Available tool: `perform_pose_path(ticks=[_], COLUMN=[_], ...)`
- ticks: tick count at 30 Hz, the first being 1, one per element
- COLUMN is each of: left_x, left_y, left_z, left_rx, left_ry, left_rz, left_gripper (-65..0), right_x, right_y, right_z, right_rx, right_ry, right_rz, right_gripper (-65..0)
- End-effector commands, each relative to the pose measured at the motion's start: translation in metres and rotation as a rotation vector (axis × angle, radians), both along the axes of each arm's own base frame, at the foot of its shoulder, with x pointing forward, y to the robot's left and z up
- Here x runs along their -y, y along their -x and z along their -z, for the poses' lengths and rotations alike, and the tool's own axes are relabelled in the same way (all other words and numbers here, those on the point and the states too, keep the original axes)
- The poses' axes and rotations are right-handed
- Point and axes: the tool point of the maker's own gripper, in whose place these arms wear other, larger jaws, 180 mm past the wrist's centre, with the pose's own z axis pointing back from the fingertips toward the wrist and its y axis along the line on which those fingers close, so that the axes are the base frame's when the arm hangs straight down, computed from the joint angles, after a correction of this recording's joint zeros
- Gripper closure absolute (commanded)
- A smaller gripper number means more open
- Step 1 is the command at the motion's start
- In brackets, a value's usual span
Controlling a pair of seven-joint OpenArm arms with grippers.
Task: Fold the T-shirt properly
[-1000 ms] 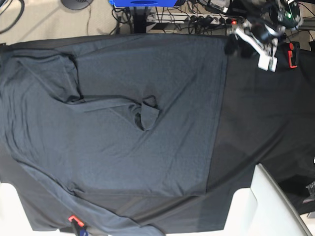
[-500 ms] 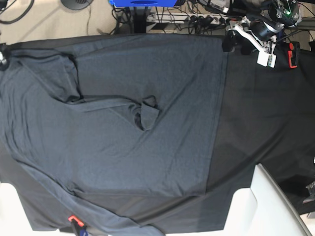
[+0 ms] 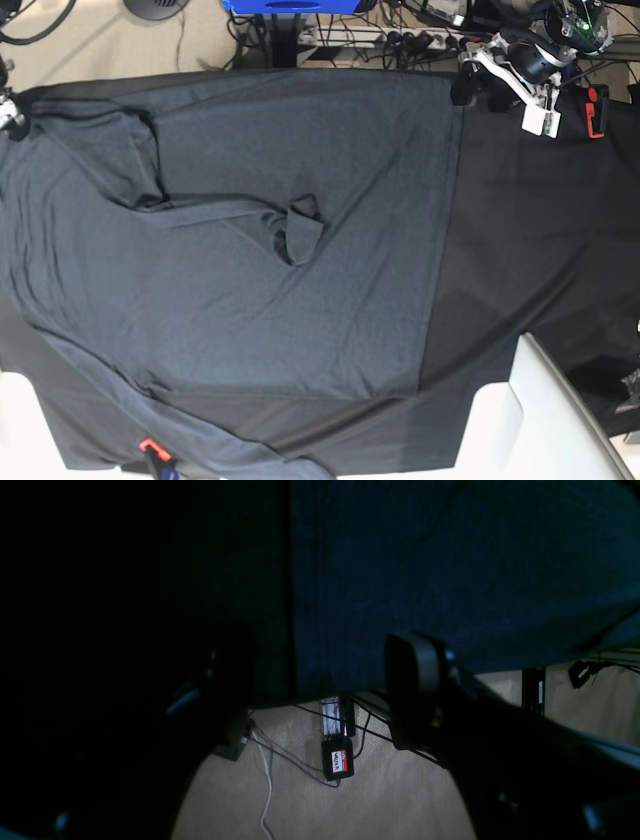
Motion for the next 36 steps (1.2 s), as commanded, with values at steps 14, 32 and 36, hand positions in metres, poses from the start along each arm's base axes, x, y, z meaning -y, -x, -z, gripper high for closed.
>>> perform_pose_path(ticks=[14,32,36], left_x=[0.01,0.008,0.007], left_y=[0.004,0.008,0.019], left_z=[0.019,0.034,0.041], left_rx=[-0.022,-0.026,-0.054], left_ry=[0.081,0.123,0.13], left_rz=[-0.058,-0.125,-0.137], left_gripper=[-41.3,-41.3,-41.3], right_x=[-0.007,-0.006,-0.006], right_y=[0.007,0.006,0.006], right_z=[0.005,0.005,0.005], right_rx=[-0.045,-0.044,-0.044], right_ry=[-0.031,-0.03,-0.03], right_rz=[-0.025,-0.025,-0.025], right_gripper=[-0.6,-0.2,-0.2])
